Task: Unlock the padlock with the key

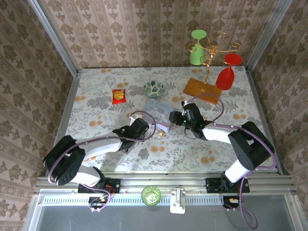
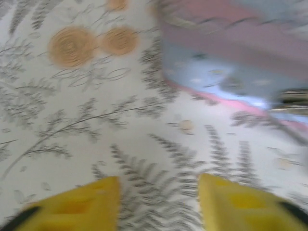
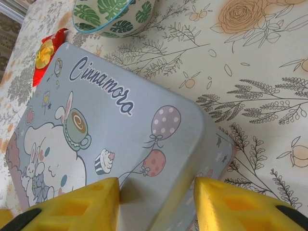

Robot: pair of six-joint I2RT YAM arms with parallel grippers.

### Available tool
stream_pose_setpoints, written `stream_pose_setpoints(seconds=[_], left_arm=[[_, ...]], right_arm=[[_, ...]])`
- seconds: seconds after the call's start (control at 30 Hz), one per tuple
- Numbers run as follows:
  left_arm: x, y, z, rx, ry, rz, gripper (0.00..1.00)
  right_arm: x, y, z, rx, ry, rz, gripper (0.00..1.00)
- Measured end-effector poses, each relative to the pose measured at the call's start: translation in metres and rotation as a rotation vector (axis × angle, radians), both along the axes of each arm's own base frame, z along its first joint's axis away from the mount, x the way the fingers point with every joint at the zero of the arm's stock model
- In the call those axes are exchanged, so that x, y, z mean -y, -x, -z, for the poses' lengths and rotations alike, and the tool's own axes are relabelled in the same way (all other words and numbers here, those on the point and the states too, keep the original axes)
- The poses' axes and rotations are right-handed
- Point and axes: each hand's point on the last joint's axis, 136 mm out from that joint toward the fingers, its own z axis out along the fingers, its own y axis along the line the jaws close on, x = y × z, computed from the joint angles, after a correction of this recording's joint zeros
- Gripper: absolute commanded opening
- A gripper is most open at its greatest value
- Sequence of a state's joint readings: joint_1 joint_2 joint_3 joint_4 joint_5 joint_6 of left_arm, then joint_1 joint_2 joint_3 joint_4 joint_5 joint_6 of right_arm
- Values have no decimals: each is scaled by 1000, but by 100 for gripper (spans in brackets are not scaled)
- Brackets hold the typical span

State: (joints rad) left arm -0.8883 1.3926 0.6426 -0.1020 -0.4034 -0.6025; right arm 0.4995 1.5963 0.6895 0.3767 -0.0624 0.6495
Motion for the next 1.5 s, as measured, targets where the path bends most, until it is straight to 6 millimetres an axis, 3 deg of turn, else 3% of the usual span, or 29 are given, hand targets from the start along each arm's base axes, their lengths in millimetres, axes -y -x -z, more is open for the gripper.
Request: stream_pose_setpoints(seconds=[0.17, 0.27, 0.43, 0.57, 0.73, 0.83, 1.0, 1.13, 1.2, 1.3, 1.5], left_arm=[[80, 18, -15, 21, 68, 119, 100], [98, 15, -1, 1, 68, 101, 100], [93, 12, 32, -44, 14, 50, 90], [91, 10, 34, -44, 29, 27, 88], [88, 1, 36, -34, 3, 5, 78], [87, -2, 38, -31, -31, -5, 63], [66, 3, 43, -32, -28, -33, 34], [57, 5, 43, -30, -31, -40, 34], [55, 7, 43, -27, -54, -33, 27], [52, 10, 40, 1, -138, -9, 6], [54, 1, 39, 104, -350, 54, 0]], right_arm=[[1, -1, 0, -7, 29, -12, 47], [1, -1, 0, -8, 28, -13, 47], [1, -1, 0, -10, 24, -16, 47], [0, -1, 0, -12, 17, -21, 47], [-1, -3, 1, -6, 9, -24, 46], [-2, -5, 1, 1, 4, -24, 46], [-3, -4, 1, 9, -6, -28, 46], [-7, -4, 2, 9, -21, -43, 45], [-7, -4, 2, 9, -23, -44, 45], [-8, -4, 2, 9, -24, -45, 45], [-9, -6, 3, 8, -23, -44, 45]])
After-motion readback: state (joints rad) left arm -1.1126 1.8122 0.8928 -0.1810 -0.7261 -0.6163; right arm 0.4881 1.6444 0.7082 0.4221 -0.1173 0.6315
